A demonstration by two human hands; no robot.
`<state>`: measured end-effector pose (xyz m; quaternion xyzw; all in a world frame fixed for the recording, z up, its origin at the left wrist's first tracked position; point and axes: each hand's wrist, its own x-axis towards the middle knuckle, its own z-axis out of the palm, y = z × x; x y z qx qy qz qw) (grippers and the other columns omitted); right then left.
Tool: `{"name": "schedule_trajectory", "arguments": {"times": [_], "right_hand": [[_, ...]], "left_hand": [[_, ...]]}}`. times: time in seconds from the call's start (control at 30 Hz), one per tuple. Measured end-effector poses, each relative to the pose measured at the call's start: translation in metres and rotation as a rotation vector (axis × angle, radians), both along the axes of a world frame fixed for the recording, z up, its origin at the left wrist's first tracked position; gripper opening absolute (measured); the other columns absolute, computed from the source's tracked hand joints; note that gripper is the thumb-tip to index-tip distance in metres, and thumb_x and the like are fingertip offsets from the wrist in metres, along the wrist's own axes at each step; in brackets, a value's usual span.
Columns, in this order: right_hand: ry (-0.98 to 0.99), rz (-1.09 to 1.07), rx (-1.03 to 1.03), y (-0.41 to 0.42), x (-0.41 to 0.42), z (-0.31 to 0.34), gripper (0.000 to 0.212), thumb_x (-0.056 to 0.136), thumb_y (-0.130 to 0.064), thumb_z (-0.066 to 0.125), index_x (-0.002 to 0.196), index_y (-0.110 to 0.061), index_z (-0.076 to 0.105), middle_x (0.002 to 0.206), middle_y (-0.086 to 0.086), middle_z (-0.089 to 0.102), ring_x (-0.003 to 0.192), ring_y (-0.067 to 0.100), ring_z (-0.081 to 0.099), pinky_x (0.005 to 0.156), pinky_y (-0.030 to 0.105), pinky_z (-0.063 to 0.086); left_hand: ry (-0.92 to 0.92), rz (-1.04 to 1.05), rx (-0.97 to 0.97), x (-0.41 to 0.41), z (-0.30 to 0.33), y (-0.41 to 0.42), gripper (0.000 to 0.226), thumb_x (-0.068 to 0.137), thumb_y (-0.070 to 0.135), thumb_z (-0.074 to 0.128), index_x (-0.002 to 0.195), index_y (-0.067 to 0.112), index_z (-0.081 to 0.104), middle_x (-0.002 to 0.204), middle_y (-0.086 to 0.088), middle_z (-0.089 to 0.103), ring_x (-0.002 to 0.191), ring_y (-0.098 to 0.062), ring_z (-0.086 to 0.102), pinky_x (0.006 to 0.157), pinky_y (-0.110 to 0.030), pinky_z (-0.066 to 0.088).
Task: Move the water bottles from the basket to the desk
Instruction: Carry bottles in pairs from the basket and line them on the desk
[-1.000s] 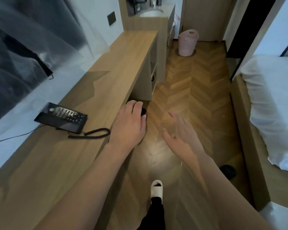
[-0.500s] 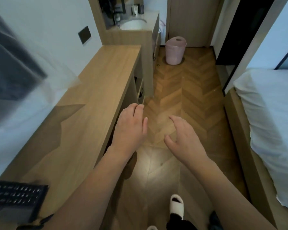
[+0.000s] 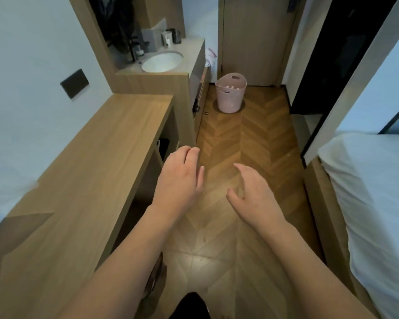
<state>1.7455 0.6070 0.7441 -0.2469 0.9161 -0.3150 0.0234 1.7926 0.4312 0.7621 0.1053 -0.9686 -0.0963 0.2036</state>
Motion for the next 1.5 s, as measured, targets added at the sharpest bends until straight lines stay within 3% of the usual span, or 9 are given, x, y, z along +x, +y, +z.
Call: {"name": "schedule_trajectory", "arguments": {"times": [0.13, 0.3, 0.57, 0.73, 1.13, 1.5], "right_hand": [[-0.004, -0.009, -0.009, -0.026, -0.092, -0.006, 0.061, 0.093, -0.025, 0.061, 0.149, -0.017, 0.038, 0.149, 0.001, 0.045, 0.138, 0.013, 0.038, 0.110, 0.018, 0.021], [-0.012, -0.049, -0.025, -0.065, -0.219, -0.012, 0.060, 0.093, -0.027, 0.061, 0.149, -0.019, 0.039, 0.148, 0.000, 0.046, 0.136, 0.014, 0.042, 0.114, 0.030, 0.034], [-0.040, -0.110, -0.053, -0.123, -0.401, 0.000, 0.058, 0.095, -0.031, 0.059, 0.149, -0.026, 0.037, 0.151, -0.005, 0.041, 0.139, 0.012, 0.039, 0.114, 0.032, 0.035], [-0.065, -0.144, -0.063, -0.125, -0.529, -0.016, 0.059, 0.095, -0.029, 0.058, 0.149, -0.022, 0.037, 0.151, 0.001, 0.042, 0.139, 0.018, 0.039, 0.115, 0.040, 0.037], [-0.093, -0.133, -0.032, -0.141, -0.854, -0.011, 0.058, 0.097, -0.031, 0.056, 0.150, -0.026, 0.035, 0.154, -0.004, 0.038, 0.141, 0.014, 0.035, 0.116, 0.037, 0.035], [-0.164, -0.131, -0.007, -0.210, -1.121, -0.042, 0.060, 0.096, -0.028, 0.060, 0.150, -0.028, 0.035, 0.154, -0.005, 0.038, 0.140, 0.014, 0.036, 0.111, 0.032, 0.035]], "left_hand": [[-0.019, -0.008, 0.031, -0.093, -0.012, -0.030, 0.047, 0.097, 0.036, 0.052, 0.140, 0.015, 0.049, 0.138, -0.003, 0.053, 0.126, -0.018, 0.050, 0.107, -0.031, 0.041], [-0.002, -0.053, 0.064, -0.220, -0.018, -0.070, 0.044, 0.096, 0.030, 0.056, 0.136, 0.011, 0.052, 0.133, -0.006, 0.055, 0.120, -0.019, 0.054, 0.102, -0.029, 0.043], [-0.028, -0.112, 0.050, -0.415, -0.009, -0.130, 0.044, 0.097, 0.029, 0.053, 0.136, 0.011, 0.050, 0.132, -0.006, 0.054, 0.120, -0.019, 0.052, 0.102, -0.030, 0.041], [-0.048, -0.149, 0.030, -0.547, -0.020, -0.140, 0.045, 0.097, 0.030, 0.053, 0.137, 0.010, 0.049, 0.133, -0.007, 0.053, 0.120, -0.021, 0.052, 0.103, -0.034, 0.044], [-0.022, -0.075, 0.078, -0.864, -0.012, -0.162, 0.044, 0.098, 0.030, 0.051, 0.138, 0.013, 0.047, 0.137, -0.005, 0.050, 0.126, -0.019, 0.047, 0.106, -0.031, 0.039], [-0.069, -0.062, 0.090, -1.123, -0.055, -0.237, 0.043, 0.097, 0.032, 0.051, 0.137, 0.014, 0.047, 0.135, -0.003, 0.051, 0.122, -0.017, 0.049, 0.102, -0.028, 0.040]]}}
